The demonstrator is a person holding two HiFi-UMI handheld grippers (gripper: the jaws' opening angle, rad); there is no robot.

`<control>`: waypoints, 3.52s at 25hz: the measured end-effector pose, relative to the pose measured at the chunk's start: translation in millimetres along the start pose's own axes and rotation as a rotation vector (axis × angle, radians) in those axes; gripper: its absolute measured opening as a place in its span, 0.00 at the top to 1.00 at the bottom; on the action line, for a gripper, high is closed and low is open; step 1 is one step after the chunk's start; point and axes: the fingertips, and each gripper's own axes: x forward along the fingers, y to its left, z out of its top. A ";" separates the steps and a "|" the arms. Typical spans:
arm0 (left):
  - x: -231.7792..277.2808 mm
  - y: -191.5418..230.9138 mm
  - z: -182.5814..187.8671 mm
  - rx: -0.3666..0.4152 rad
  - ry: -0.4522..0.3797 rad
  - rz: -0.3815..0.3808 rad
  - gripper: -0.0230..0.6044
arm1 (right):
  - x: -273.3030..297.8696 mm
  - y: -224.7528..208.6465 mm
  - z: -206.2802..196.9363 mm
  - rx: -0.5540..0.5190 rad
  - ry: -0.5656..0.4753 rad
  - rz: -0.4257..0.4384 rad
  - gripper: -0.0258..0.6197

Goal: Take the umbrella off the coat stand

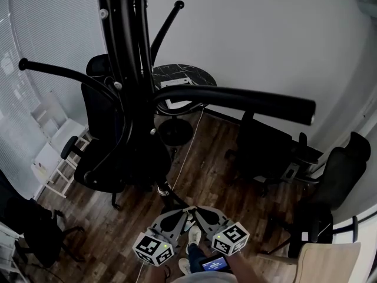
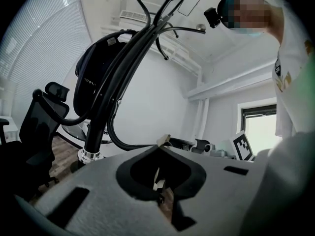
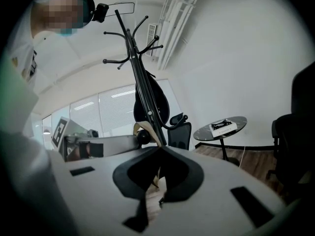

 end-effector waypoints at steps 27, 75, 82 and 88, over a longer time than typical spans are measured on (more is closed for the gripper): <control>-25.9 -56.4 9.8 0.011 -0.028 -0.089 0.93 | -56.7 39.7 11.3 0.045 -0.071 -0.042 0.94; -42.0 -89.3 30.0 -0.046 -0.162 -0.194 0.93 | -88.3 63.1 33.9 0.031 -0.127 -0.078 0.94; -44.5 -78.9 36.3 -0.045 -0.172 -0.195 0.93 | -77.2 66.1 37.0 0.025 -0.127 -0.074 0.94; -41.3 -76.3 37.5 -0.051 -0.174 -0.207 0.93 | -75.1 64.4 38.1 0.023 -0.126 -0.082 0.94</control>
